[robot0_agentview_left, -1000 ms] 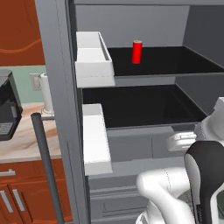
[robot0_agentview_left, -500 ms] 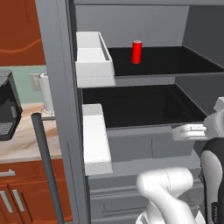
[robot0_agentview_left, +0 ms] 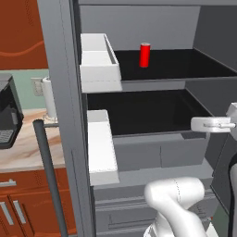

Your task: Open the fridge, grab two sodas, and place both sodas inside the bowl with ice on the dining counter.

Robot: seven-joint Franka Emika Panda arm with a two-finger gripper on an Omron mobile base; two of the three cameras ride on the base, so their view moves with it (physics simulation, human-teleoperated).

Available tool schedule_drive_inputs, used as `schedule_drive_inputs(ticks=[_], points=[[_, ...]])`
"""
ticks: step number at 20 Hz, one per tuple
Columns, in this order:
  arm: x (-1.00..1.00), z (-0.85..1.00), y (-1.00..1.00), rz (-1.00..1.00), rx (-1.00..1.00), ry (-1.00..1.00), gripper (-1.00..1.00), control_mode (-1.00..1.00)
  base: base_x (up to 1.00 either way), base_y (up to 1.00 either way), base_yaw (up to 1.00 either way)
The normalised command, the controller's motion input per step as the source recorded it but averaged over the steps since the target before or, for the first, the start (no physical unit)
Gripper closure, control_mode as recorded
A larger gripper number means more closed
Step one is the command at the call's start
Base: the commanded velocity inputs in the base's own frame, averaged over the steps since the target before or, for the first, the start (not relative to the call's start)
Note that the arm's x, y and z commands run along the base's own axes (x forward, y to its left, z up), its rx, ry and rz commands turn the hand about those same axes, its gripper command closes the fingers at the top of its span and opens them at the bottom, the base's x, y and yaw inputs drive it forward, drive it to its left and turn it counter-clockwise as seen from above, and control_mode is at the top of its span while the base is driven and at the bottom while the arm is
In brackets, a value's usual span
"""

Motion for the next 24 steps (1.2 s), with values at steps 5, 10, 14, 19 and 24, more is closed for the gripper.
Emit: schedule_drive_inputs(ticks=[5,10,14,19,24], points=[[0.19,0.72,0.00,0.00,0.00,-0.26,-1.00,-1.00,0.00,0.00,0.00],[0.38,0.69,0.00,0.00,0.00,-0.24,-1.00,-1.00,0.00,0.00,0.00],[0.44,0.42,0.07,-0.02,0.00,-0.13,-1.00,-1.00,0.00,0.00,0.00],[0.08,0.02,0.01,-0.01,0.00,0.00,-1.00,-1.00,0.00,0.00,0.00],[0.02,0.00,0.00,0.00,0.00,0.00,-1.00,-1.00,0.00,0.00,0.00]])
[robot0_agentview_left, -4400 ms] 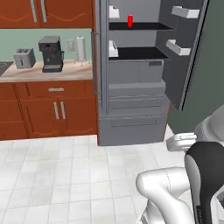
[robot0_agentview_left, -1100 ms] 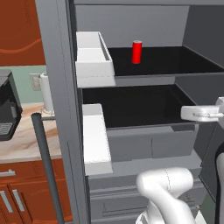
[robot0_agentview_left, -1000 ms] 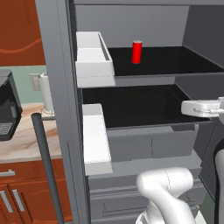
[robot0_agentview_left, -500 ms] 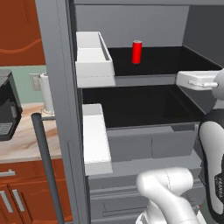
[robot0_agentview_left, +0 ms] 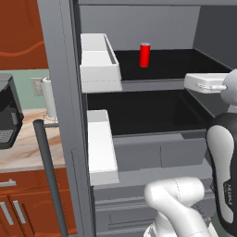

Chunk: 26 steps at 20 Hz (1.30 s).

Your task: Open the fridge, grab two sodas, and place both sodas inside the bowl with ice on the dining counter.

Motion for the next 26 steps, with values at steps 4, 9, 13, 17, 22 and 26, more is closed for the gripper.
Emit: schedule_drive_inputs(ticks=[4,9,13,17,22,26], points=[[0.27,0.00,0.05,0.00,0.00,0.00,-1.00,-1.00,0.00,0.00,0.00],[0.45,0.00,0.07,0.00,0.00,0.00,-1.00,-1.00,0.00,0.00,0.00],[0.33,0.04,0.00,0.00,0.00,0.00,-1.00,-1.00,0.00,0.00,0.00],[0.32,0.19,0.00,0.00,0.00,0.00,-1.00,-1.00,0.00,0.00,0.00],[0.33,0.30,0.01,-0.05,0.00,0.03,-1.00,-1.00,0.00,0.00,0.00],[0.18,0.20,0.00,-0.10,-0.07,0.07,-1.00,-1.00,0.00,0.00,0.00]])
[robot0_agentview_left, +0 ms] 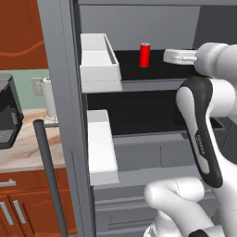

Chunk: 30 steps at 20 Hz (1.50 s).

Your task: Open the fridge, grab two sodas, and place both sodas inside the bowl with ice on the dining counter.

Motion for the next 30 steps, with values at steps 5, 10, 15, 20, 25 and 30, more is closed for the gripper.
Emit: schedule_drive_inputs(ticks=[5,10,15,20,25,30], points=[[0.21,0.10,0.00,-0.13,-0.10,0.08,-1.00,-1.00,0.00,0.00,0.00],[0.19,-0.02,0.00,-0.04,-0.06,0.07,-1.00,-1.00,0.00,0.00,0.00],[0.30,-0.01,0.01,0.00,-0.01,0.00,-1.00,-1.00,0.00,0.00,0.00],[0.56,-0.01,0.07,0.00,0.00,0.00,-1.00,-1.00,0.00,0.00,0.00],[0.59,-0.02,0.08,0.00,0.00,0.00,-1.00,-1.00,0.00,0.00,0.00],[0.54,-0.10,0.06,0.00,0.00,0.00,-1.00,-1.00,0.00,0.00,0.00]])
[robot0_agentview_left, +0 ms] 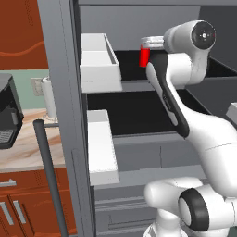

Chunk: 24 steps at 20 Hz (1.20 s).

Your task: Open the fridge, grab two sodas, and place both sodas inside the bowl with ice on the dining counter.

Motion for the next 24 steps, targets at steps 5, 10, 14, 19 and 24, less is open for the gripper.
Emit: schedule_drive_inputs(ticks=[5,10,14,19,24], points=[[0.46,-0.21,0.04,0.00,0.00,0.00,-1.00,-1.00,0.00,0.00,0.00],[0.42,-0.20,0.01,0.00,0.00,0.00,-1.00,-1.00,0.00,0.00,0.00],[0.39,-0.21,0.01,0.00,0.00,0.00,-1.00,-1.00,0.00,0.00,0.00],[0.40,-0.15,0.00,0.00,0.00,0.00,-1.00,-1.00,0.00,0.00,0.00],[0.36,-0.07,0.00,0.00,0.00,0.00,-1.00,-1.00,0.00,0.00,0.00]])
